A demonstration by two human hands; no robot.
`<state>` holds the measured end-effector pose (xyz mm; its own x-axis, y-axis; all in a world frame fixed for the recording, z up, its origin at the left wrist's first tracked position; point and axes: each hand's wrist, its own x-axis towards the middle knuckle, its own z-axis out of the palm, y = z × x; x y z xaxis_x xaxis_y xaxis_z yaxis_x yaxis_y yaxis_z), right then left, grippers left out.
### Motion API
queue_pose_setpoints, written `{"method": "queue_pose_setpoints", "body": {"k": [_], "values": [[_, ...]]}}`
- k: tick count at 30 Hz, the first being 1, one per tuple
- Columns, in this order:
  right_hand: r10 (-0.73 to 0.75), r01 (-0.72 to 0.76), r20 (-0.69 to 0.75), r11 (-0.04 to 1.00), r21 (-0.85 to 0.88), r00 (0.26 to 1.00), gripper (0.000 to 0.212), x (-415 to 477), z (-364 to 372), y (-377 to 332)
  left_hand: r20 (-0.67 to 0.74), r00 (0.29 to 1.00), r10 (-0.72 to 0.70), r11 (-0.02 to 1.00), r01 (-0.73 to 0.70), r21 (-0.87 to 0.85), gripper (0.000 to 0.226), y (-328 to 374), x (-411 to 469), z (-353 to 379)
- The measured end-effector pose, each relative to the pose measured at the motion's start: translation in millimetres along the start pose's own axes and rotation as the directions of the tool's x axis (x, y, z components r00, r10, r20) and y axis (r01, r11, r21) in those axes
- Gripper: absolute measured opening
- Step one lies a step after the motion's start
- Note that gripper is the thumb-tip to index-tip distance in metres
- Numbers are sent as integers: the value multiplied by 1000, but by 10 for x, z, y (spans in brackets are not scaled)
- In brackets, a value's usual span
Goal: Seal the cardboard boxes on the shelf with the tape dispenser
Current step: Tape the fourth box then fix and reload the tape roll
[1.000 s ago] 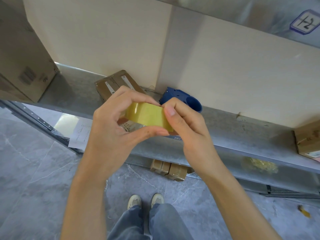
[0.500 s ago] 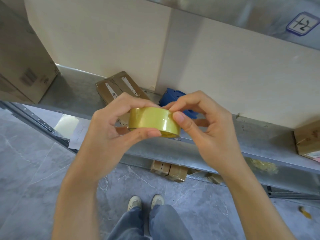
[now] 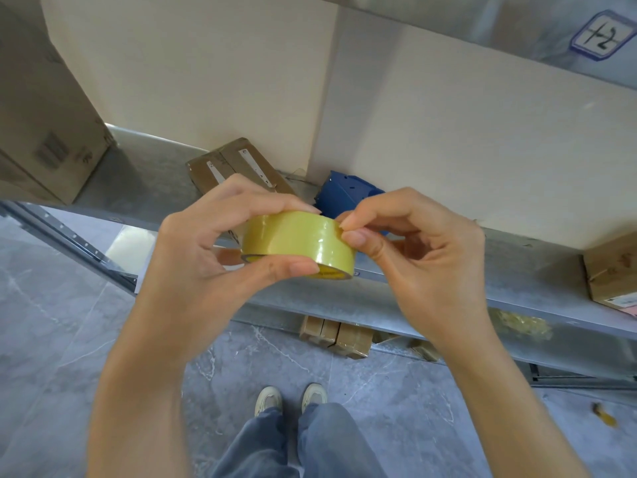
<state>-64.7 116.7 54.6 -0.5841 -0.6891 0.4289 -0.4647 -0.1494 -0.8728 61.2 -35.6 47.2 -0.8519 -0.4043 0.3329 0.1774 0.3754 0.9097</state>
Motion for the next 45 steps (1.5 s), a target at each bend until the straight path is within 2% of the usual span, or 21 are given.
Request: {"method": "queue_pose_setpoints", "body": {"k": [5,8,13,25,39,45], "values": [[-17,19,26,998,-64,1000,17,36,-36,9,-36,999,12,999,-11,35,33,23,5,43],[-34,35,12,998,-44,999,16,57,-32,20,-55,998,15,1000,-15,12,33,15,15,55],[-22,24,-76,1000,16,997,11,44,12,23,-45,999,-1,998,-1,-57,34,-12,31,55],[-49,46,-84,998,-47,995,10,61,43,2,-17,999,-33,991,30,-127,33,-20,44,-13],[-54,44,-116,995,-90,992,16,50,39,-21,8,999,-32,993,33,-112,33,-39,70,-39],[-69,55,-94,988,-142,993,13,54,35,-59,-4,999,-34,991,34,-130,31,-46,65,-28]]}}
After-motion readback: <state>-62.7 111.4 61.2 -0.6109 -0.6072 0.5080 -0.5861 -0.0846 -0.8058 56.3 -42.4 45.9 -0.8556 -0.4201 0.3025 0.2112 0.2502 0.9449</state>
